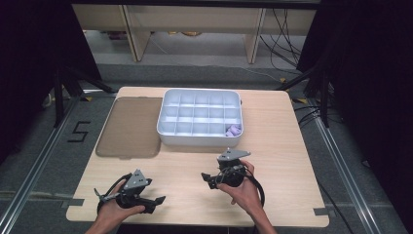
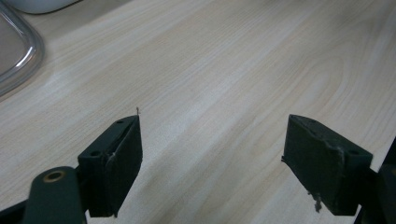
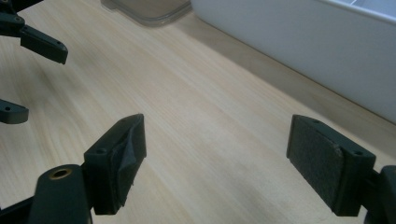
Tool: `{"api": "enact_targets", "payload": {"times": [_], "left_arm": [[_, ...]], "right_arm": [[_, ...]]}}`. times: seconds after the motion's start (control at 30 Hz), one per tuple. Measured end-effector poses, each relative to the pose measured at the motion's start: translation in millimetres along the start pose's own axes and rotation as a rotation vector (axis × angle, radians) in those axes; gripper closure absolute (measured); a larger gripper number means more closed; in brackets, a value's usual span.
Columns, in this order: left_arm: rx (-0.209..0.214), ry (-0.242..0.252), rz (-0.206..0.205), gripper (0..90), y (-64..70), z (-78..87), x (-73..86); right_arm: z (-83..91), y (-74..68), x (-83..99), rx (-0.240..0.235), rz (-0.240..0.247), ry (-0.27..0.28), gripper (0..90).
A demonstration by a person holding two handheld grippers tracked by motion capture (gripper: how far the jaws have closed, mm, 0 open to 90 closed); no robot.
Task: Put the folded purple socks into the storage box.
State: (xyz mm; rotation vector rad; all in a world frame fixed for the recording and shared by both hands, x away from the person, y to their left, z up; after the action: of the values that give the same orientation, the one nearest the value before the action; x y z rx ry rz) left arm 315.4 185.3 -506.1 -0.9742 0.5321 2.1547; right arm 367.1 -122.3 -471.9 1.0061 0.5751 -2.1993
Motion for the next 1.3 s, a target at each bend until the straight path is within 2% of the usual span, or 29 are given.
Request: {"api": "enact_targets", "payload": {"times": [0.07,0.1,0.17,0.2,0.3,0.37,0.4,0.43,0.47,0.5,0.57,0.63,0.67,0.73,0.8,0.83,1.0,1.07,1.17,1.2,1.23,1.27,1.3], "left_arm": [[0.002,0.003,-0.004,19.0,-0.5,-0.1,0.0],[-0.001,0.003,0.004,19.0,-0.4,0.0,0.2],[0.000,0.010,0.020,18.9,0.8,0.5,0.4],[-0.001,0.009,-0.007,18.8,-0.3,1.2,-0.2],[0.000,0.017,0.016,18.8,1.7,0.5,0.0],[0.003,0.004,-0.003,18.6,0.9,0.6,0.0],[0.016,0.010,0.013,18.4,2.8,-0.2,0.1],[0.018,0.003,-0.006,18.4,2.4,0.0,-0.5],[0.017,0.002,-0.018,18.4,2.1,-0.3,-0.8],[0.011,0.002,0.000,18.4,3.5,-0.9,-0.4],[0.013,-0.002,-0.025,18.4,4.2,-0.6,-0.5],[0.016,0.008,-0.014,18.4,6.0,-1.2,-0.4],[0.008,-0.004,-0.029,18.4,5.1,-0.5,-0.6],[0.012,0.007,-0.013,18.4,6.8,-0.5,-0.4],[0.020,0.011,-0.007,18.3,7.7,-1.1,-0.4],[0.020,0.005,-0.011,18.3,7.4,-1.0,-0.2],[0.026,0.001,-0.038,18.1,6.8,-0.9,-0.6],[0.019,0.002,-0.027,18.0,7.6,-1.1,-0.4],[0.020,0.006,-0.019,17.8,8.1,-0.2,0.1],[0.018,0.006,-0.022,17.8,8.0,-0.3,0.0],[0.021,-0.001,-0.043,17.8,6.8,-0.2,-0.3],[0.022,0.005,-0.035,17.8,7.8,-0.6,-0.3],[0.027,0.016,-0.006,17.8,9.9,-1.5,0.1]], "right_arm": [[-1.5,-0.7,3.3,-0.003,0.008,0.002,20.0],[-1.2,-2.6,4.7,-0.007,-0.012,-0.011,19.7],[-2.3,-3.0,7.5,-0.009,-0.008,-0.013,18.3],[-1.9,-4.5,8.6,-0.006,-0.019,-0.006,18.4],[0.1,-7.5,10.7,-0.019,-0.021,-0.008,17.5],[1.4,-9.3,12.6,-0.016,-0.020,-0.005,17.3],[0.7,-10.0,14.0,-0.029,-0.021,0.000,17.0],[1.2,-10.5,16.1,-0.036,-0.016,-0.001,16.6],[3.0,-11.8,18.5,-0.018,-0.019,-0.008,16.5],[2.4,-12.0,20.3,-0.025,-0.016,-0.005,16.4],[3.5,-14.0,23.7,-0.021,-0.020,-0.009,16.3],[4.8,-15.8,26.8,-0.027,-0.017,-0.016,16.4],[5.1,-17.0,28.6,-0.024,-0.015,-0.021,16.4],[5.6,-19.0,30.8,-0.033,-0.021,-0.023,16.4],[4.5,-20.0,32.3,-0.047,-0.013,-0.015,16.4],[5.3,-20.7,32.7,-0.030,-0.006,-0.022,16.4],[5.1,-23.7,35.3,-0.041,0.020,-0.028,16.4],[5.7,-24.4,37.7,-0.024,0.027,-0.029,16.4],[5.3,-23.9,42.2,-0.033,0.044,-0.042,16.4],[4.5,-23.0,43.8,-0.031,0.050,-0.038,16.4],[5.9,-22.8,44.6,-0.024,0.048,-0.043,16.4],[6.0,-23.0,45.6,-0.036,0.046,-0.039,16.4],[8.1,-24.1,45.9,-0.029,0.034,-0.047,16.4]]}}
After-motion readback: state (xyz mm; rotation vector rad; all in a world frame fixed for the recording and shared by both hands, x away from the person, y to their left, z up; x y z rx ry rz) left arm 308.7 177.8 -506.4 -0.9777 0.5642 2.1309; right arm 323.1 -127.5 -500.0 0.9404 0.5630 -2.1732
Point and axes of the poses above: each handheld gripper's, and its own axes: z roughly backward along the jaws, x roughly out of its underside, y roughly to its right, the point moved 1 cm from there along -z, roughly forward along the jaws, and after that the axes turned 3 degrees about y, right-handed, at the moved point
